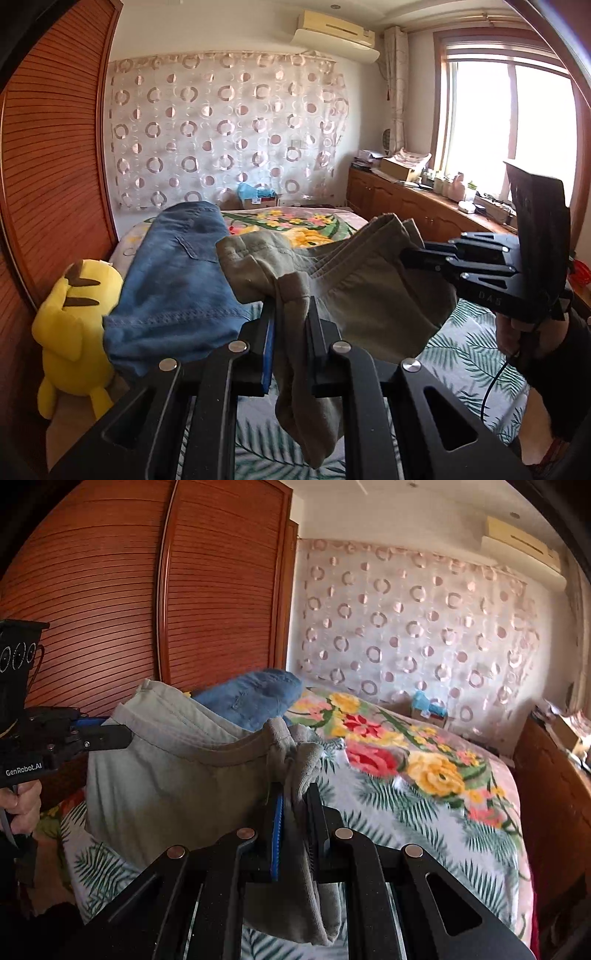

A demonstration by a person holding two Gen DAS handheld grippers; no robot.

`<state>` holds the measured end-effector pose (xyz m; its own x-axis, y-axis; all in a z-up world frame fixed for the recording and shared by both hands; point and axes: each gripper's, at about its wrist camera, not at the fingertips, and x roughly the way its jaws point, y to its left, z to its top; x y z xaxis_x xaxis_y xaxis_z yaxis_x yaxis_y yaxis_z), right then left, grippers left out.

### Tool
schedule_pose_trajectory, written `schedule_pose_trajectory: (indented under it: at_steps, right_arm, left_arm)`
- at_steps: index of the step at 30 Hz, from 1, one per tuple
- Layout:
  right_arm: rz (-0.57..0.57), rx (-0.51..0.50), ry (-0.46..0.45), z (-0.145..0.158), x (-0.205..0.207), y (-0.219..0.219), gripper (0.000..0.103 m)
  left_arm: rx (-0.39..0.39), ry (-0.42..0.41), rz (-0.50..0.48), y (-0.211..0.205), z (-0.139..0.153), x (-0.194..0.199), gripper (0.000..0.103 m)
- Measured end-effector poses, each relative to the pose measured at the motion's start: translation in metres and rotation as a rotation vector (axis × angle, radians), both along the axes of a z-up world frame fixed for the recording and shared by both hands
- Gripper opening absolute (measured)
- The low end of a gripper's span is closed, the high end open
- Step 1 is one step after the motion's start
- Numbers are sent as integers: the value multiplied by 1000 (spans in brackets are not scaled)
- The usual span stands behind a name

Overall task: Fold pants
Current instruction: 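Lift the folded trousers with both grippers toward the denim pile, then lower the trousers onto the blue denim pile and open both grippers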

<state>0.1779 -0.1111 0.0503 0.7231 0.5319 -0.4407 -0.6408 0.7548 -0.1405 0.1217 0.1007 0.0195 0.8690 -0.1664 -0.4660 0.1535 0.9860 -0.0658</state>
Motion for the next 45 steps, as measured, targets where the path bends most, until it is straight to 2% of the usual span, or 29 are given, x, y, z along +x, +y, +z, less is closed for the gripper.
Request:
schedule_pose_trajectory:
  at_steps: [12,15,22,26,29,35,38,45]
  right_arm:
    - [60,-41,-39,2,83,43,11]
    - [88,-43,-24,-4,106,56,11]
    - [143,-93,-54,-10,150,86,11]
    - [173,-99,-77,-6,172,102,11]
    - [218,-91,-85,-4,186,113,11]
    - [291,-136,-83,-13,207,144,11]
    - [318,-147,-75,-16,211,153,11]
    - [278,-119,-10,-21,228,150,12]
  left_arm:
    - [48,-20,69,42,-4,45,15]
    - [21,-8,100,59,-12,55,15]
    - [-25,-23,179,83,-20,65,15]
    - [-41,-39,227,93,-24,65,15]
    - [-7,-55,285,93,-29,64,15]
    - [-90,-28,341,100,-44,54,15]
    - [-78,-18,364,94,-51,48,15]
    - [-109,28,389,99,-63,50,16]
